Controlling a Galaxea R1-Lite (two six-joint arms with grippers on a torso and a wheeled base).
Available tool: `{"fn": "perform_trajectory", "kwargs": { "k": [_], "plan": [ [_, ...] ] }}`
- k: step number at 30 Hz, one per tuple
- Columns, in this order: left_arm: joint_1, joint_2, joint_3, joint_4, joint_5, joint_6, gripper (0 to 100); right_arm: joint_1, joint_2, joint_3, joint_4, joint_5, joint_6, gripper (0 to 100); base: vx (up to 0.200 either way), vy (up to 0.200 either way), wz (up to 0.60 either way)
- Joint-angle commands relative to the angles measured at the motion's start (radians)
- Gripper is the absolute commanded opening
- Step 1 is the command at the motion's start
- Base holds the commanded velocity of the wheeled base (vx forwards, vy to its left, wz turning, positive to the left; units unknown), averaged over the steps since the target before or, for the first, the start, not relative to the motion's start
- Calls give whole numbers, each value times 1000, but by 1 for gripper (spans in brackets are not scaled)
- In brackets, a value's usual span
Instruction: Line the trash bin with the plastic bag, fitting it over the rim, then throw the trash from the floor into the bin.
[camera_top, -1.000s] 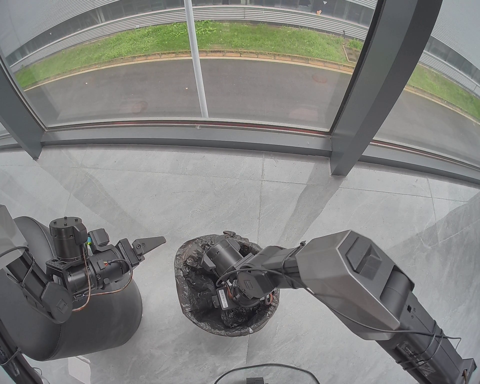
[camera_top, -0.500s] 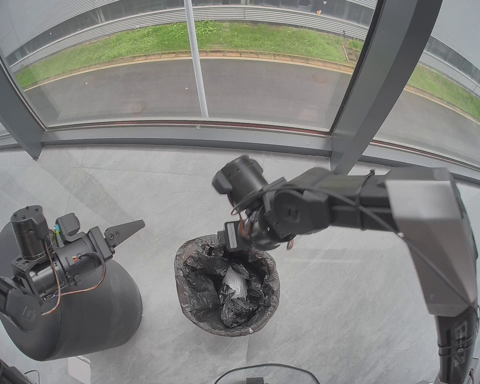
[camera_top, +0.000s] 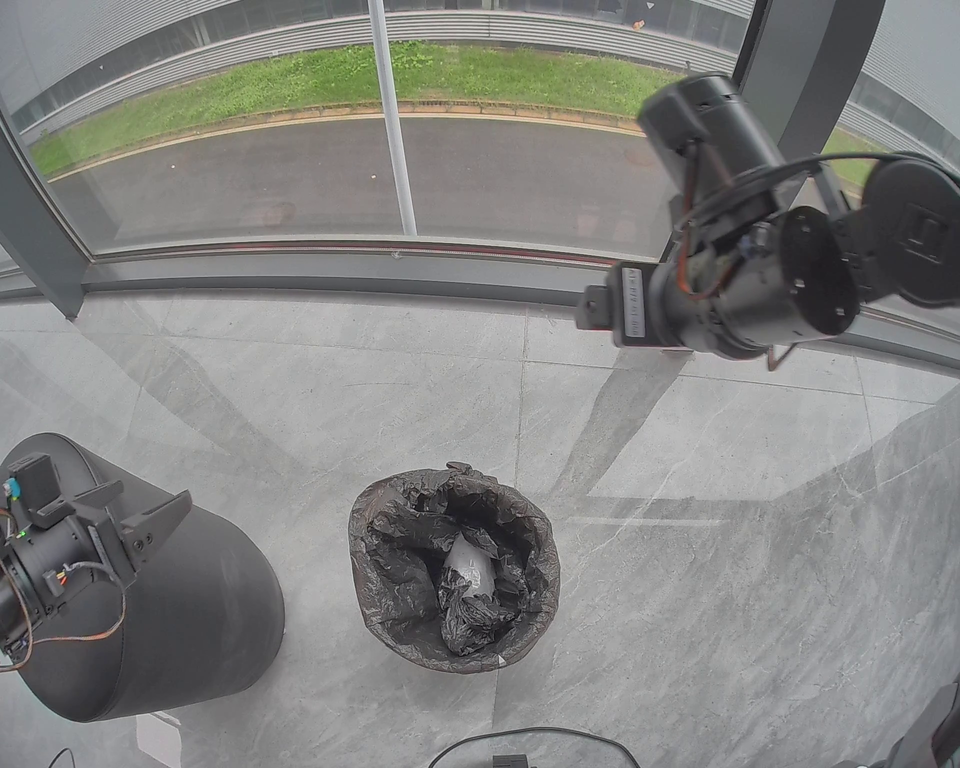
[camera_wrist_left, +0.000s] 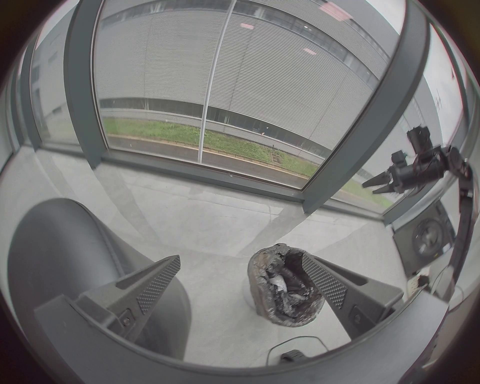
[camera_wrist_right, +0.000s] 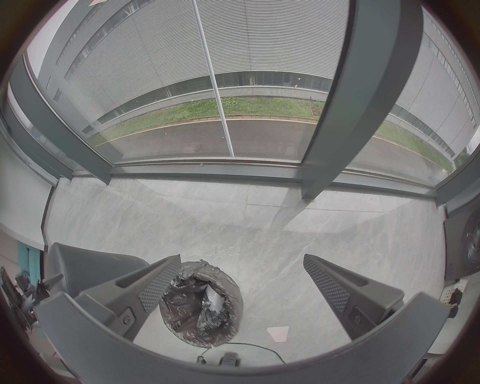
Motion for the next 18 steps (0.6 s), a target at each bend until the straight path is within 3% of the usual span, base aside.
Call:
{"fn": "perform_trajectory", "kwargs": {
  "k": [1, 8, 12, 18],
  "plan": [
    [-1, -446, -19, 349, 97, 182, 100, -25, -531, 522, -83, -34, -75, 100, 0, 0, 0],
    [-2, -722, -62, 700, 85, 182, 100, -161, -846, 915, -287, -20, -236, 100, 0, 0, 0],
    [1, -797, -114, 803, 93, 160, 100, -226, -1021, 1083, -370, -13, -313, 100, 0, 0, 0],
    [9, -915, -184, 987, 93, 112, 100, -318, -1272, 1277, -396, 50, -385, 100, 0, 0, 0]
  ]
}}
